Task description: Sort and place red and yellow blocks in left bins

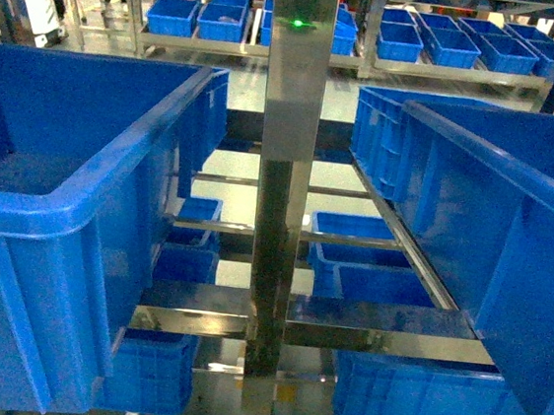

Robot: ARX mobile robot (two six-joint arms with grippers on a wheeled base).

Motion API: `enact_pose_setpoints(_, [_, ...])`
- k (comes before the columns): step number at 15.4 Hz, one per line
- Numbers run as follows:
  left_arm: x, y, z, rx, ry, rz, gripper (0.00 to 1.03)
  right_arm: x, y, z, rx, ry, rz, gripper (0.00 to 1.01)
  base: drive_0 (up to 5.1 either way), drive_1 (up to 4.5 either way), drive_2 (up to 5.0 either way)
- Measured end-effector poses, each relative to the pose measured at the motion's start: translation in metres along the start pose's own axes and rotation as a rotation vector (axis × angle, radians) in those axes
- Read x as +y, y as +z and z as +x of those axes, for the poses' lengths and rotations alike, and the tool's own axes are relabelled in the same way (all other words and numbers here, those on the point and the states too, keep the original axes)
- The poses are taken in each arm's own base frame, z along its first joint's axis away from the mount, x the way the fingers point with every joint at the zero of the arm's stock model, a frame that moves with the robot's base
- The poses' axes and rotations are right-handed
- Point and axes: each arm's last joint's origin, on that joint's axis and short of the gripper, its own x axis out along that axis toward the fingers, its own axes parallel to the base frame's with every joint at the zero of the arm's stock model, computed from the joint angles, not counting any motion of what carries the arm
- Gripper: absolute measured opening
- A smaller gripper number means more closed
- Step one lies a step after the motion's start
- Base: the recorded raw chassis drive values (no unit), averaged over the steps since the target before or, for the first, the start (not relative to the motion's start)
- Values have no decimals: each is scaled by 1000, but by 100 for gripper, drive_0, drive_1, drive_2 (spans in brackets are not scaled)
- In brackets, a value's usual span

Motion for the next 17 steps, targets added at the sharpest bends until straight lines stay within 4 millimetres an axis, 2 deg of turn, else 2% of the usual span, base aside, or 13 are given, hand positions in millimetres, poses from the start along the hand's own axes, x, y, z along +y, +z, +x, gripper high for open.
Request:
enact_pose_setpoints(4, [0, -11, -5, 1, 0, 0, 2, 0, -17, -12, 19, 0, 0, 2, 0, 0, 0])
enact_pose_setpoints(7, [0, -14, -8, 2, 0, 0, 2, 0, -19, -13, -1, 0, 0, 2, 0, 0, 0])
enact_pose_setpoints(9, [0, -25, -18, 4, -4, 0, 2, 0, -20, -13, -9, 0, 0, 2, 0, 0, 0])
enact_pose_setpoints(11, [0, -24, -18, -4, 7, -1, 2, 0, -30, -13, -2, -3, 0, 2, 0, 0, 0])
enact_pose_setpoints(13, [0, -24, -18, -5, -1, 0, 2, 0, -29, -13, -16, 0, 0, 2, 0, 0, 0])
enact_pose_setpoints(14, [0, -24, -18, -6, 1, -3, 7, 0, -29, -13, -10, 0, 0, 2, 0, 0, 0])
enact_pose_setpoints(15, [0, -24, -18, -6, 0, -3, 20, 0, -29, -13, -10, 0, -1, 8, 0, 0, 0])
enact_pose_setpoints(17, [0, -24, -18, -6, 0, -3, 45, 0, -29, -13, -11, 0, -1, 32, 0, 0, 0])
